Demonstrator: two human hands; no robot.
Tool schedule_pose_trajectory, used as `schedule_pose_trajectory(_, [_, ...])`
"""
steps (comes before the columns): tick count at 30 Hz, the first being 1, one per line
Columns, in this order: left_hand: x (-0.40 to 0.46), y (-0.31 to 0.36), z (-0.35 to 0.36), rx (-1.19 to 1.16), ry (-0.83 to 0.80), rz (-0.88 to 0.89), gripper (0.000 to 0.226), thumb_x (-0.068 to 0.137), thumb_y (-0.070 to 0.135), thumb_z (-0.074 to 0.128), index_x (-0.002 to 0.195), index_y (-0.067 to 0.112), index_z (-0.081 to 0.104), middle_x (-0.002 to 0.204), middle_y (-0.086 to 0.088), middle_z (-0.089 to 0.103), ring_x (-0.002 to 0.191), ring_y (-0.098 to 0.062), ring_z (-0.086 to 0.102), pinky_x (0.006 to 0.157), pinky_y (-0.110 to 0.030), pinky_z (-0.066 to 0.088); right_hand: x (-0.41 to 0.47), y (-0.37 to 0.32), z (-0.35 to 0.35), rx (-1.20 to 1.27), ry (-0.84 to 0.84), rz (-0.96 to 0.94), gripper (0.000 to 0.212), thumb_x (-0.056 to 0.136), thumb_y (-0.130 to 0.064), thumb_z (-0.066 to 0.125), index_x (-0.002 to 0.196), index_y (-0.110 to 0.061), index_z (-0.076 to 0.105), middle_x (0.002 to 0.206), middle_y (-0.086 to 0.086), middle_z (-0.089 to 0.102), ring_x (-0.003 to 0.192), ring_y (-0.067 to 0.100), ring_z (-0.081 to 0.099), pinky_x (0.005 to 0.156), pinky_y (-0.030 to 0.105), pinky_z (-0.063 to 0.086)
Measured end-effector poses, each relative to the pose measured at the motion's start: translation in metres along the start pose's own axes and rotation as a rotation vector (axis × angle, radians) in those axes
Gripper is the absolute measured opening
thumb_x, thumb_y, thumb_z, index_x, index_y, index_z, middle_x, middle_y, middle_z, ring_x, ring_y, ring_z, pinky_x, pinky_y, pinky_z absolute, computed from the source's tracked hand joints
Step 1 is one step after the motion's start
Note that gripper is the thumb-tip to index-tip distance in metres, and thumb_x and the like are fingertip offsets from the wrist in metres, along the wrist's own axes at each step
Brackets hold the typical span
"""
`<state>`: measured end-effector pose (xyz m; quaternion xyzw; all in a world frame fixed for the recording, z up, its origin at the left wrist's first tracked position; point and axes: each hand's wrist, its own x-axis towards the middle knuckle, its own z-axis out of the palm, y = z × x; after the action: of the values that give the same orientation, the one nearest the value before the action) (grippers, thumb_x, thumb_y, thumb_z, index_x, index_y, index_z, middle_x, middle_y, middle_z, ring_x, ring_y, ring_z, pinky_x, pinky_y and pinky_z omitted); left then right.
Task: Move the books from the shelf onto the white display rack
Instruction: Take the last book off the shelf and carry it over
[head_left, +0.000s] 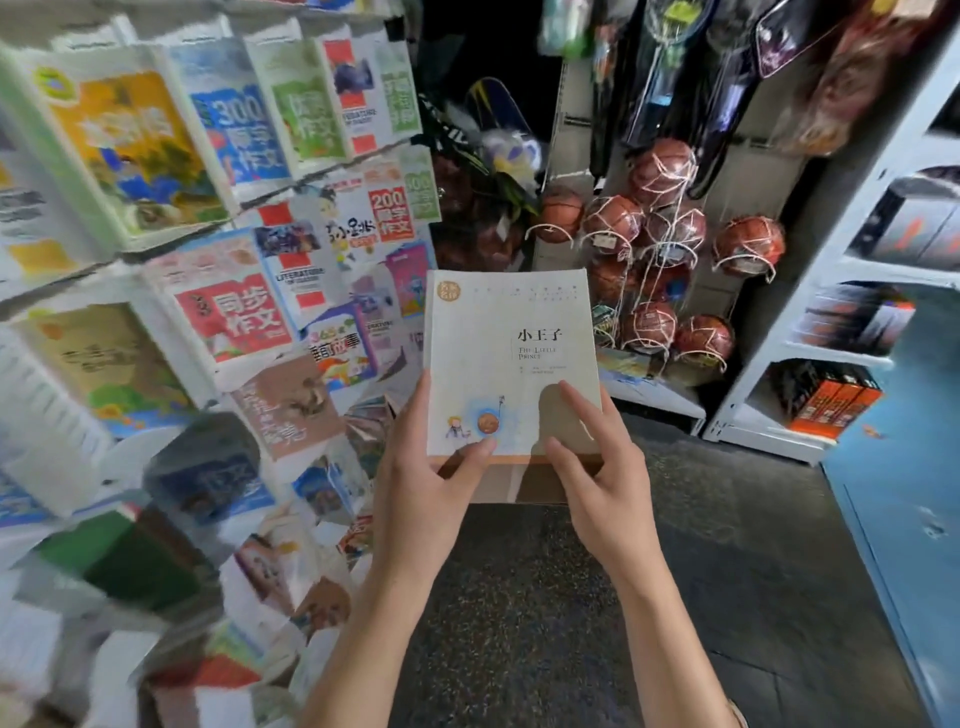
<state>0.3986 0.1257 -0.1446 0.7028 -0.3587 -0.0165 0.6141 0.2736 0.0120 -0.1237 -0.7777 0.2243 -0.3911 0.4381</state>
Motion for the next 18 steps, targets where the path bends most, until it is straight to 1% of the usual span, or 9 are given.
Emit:
schedule_pose_trajectory(2, [0.022, -0.008, 0.017, 0.017, -0.002, -0.006, 0.080, 0.086, 0.031, 0.075, 0.154, 0.028, 0.034, 0.147, 0.011, 0.049, 0.131, -0.002, 0.049, 0.105, -0.032, 0.048, 0.024, 0.017, -0.002, -0.014, 0.009, 0.016, 0.051, 0.095, -0.005, 0.061, 0.142, -0.025, 0.051, 0.154, -0.006, 0.039, 0.134, -0.022, 0.024, 0.099, -0.003, 0.025])
schedule_pose_trajectory(5, [0.056, -0.025, 0.044, 0.045, 0.019, -0.016, 0.079, 0.084, 0.030, 0.077, 0.152, 0.027, 0.037, 0.148, 0.009, 0.049, 0.134, 0.000, 0.046, 0.108, -0.025, 0.044, 0.059, 0.046, -0.002, -0.017, 0.011, 0.041, 0.051, 0.095, -0.005, 0.061, 0.142, -0.022, 0.052, 0.153, -0.006, 0.041, 0.129, -0.029, 0.021, 0.096, -0.006, 0.022])
schedule_pose_trajectory(6, [0.067, -0.031, 0.053, 0.055, 0.023, -0.017, 0.079, 0.083, 0.030, 0.078, 0.151, 0.028, 0.037, 0.148, 0.010, 0.048, 0.134, 0.003, 0.043, 0.107, -0.020, 0.042, 0.071, 0.056, -0.003, -0.012, 0.009, 0.049, 0.051, 0.095, -0.005, 0.060, 0.142, -0.022, 0.052, 0.152, -0.007, 0.041, 0.128, -0.030, 0.021, 0.095, -0.006, 0.022])
schedule_pose_trajectory(9, [0.103, -0.047, 0.086, 0.079, 0.023, -0.022, 0.079, 0.084, 0.027, 0.078, 0.150, 0.032, 0.034, 0.147, 0.014, 0.044, 0.128, 0.023, 0.033, 0.101, -0.002, 0.033, 0.115, 0.089, -0.007, -0.003, -0.001, 0.066, 0.051, 0.095, -0.005, 0.061, 0.142, -0.024, 0.052, 0.152, -0.007, 0.042, 0.126, -0.032, 0.020, 0.093, -0.008, 0.021])
schedule_pose_trajectory(11, [0.129, -0.057, 0.112, 0.095, 0.037, -0.028, 0.079, 0.084, 0.022, 0.078, 0.149, 0.029, 0.034, 0.145, 0.015, 0.043, 0.122, 0.031, 0.029, 0.097, 0.004, 0.029, 0.149, 0.112, -0.012, 0.006, -0.011, 0.069, 0.051, 0.095, -0.005, 0.061, 0.141, -0.024, 0.052, 0.150, -0.008, 0.043, 0.123, -0.035, 0.019, 0.091, -0.008, 0.021])
schedule_pose_trajectory(13, [0.159, -0.065, 0.140, 0.088, 0.057, -0.034, 0.079, 0.083, 0.021, 0.078, 0.148, 0.034, 0.034, 0.144, 0.020, 0.041, 0.122, 0.030, 0.031, 0.098, 0.002, 0.031, 0.187, 0.135, -0.019, 0.022, -0.022, 0.067, 0.049, 0.095, -0.006, 0.061, 0.139, -0.025, 0.053, 0.148, -0.009, 0.046, 0.120, -0.036, 0.021, 0.090, -0.008, 0.021])
schedule_pose_trajectory(15, [0.193, -0.071, 0.168, 0.071, 0.081, -0.050, 0.079, 0.083, 0.022, 0.078, 0.144, 0.041, 0.032, 0.144, 0.023, 0.041, 0.124, 0.026, 0.035, 0.101, -0.004, 0.035, 0.230, 0.156, -0.028, 0.032, -0.045, 0.059, 0.048, 0.095, -0.006, 0.061, 0.137, -0.027, 0.054, 0.146, -0.010, 0.048, 0.119, -0.036, 0.023, 0.091, -0.008, 0.022])
schedule_pose_trajectory(18, [0.248, -0.077, 0.209, 0.047, 0.113, -0.075, 0.078, 0.084, 0.022, 0.077, 0.145, 0.043, 0.032, 0.149, 0.016, 0.044, 0.133, 0.010, 0.041, 0.108, -0.018, 0.041, 0.300, 0.184, -0.040, 0.038, -0.078, 0.040, 0.048, 0.095, -0.007, 0.061, 0.139, -0.026, 0.054, 0.151, -0.009, 0.043, 0.124, -0.034, 0.020, 0.093, -0.008, 0.020])
